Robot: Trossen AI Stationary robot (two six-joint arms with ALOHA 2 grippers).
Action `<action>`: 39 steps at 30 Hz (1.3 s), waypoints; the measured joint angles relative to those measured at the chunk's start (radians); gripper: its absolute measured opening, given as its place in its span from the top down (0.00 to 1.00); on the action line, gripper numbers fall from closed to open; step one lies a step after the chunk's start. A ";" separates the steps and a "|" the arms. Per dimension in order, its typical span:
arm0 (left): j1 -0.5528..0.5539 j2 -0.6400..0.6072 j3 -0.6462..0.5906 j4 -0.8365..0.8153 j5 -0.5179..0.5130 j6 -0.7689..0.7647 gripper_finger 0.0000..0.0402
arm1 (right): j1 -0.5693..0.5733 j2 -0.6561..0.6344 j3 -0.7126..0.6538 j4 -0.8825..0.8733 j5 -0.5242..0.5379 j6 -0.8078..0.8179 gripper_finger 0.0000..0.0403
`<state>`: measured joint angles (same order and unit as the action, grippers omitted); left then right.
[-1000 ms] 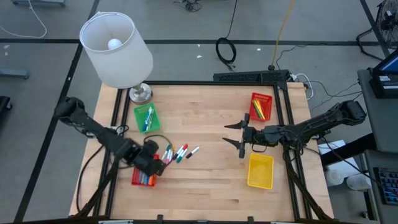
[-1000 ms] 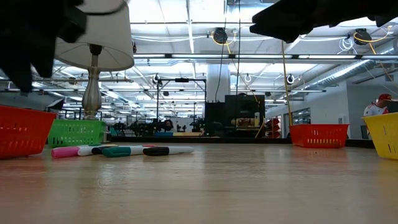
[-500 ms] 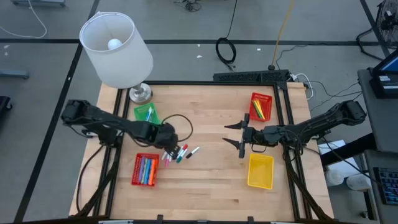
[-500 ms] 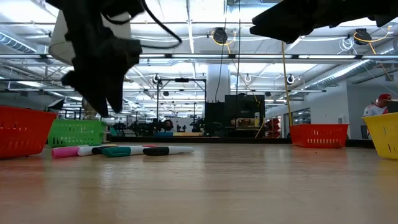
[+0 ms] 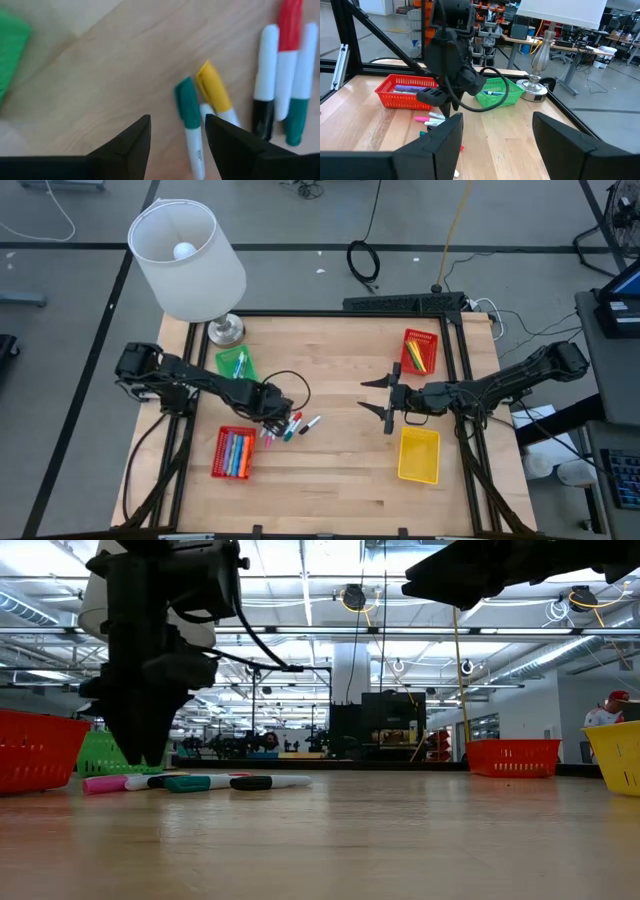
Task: Pick & Place Markers
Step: Put the left green highlighter pen into the yellow basket
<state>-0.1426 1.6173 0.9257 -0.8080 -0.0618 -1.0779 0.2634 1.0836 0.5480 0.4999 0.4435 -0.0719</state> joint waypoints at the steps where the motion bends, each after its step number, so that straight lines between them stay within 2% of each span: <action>1: -0.005 0.000 0.000 -0.014 -0.004 -0.009 0.53 | 0.000 0.000 0.000 0.000 0.000 0.000 0.43; 8: -0.032 0.000 -0.001 -0.027 -0.039 -0.036 0.56 | 0.000 0.000 0.000 0.000 0.000 0.000 0.44; 19: -0.049 0.000 -0.001 -0.009 -0.045 -0.037 0.52 | 0.000 0.000 0.000 0.000 0.000 0.000 0.44; 35: -0.048 0.000 -0.001 -0.002 -0.051 -0.034 0.51 | 0.000 0.000 0.000 0.004 0.000 0.000 0.44; 39: -0.048 0.041 -0.001 -0.003 -0.032 -0.034 0.51 | 0.000 0.000 0.000 0.004 0.000 0.000 0.44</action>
<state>-0.1904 1.6586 0.9249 -0.8112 -0.0937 -1.1114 0.2637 1.0836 0.5480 0.5041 0.4431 -0.0719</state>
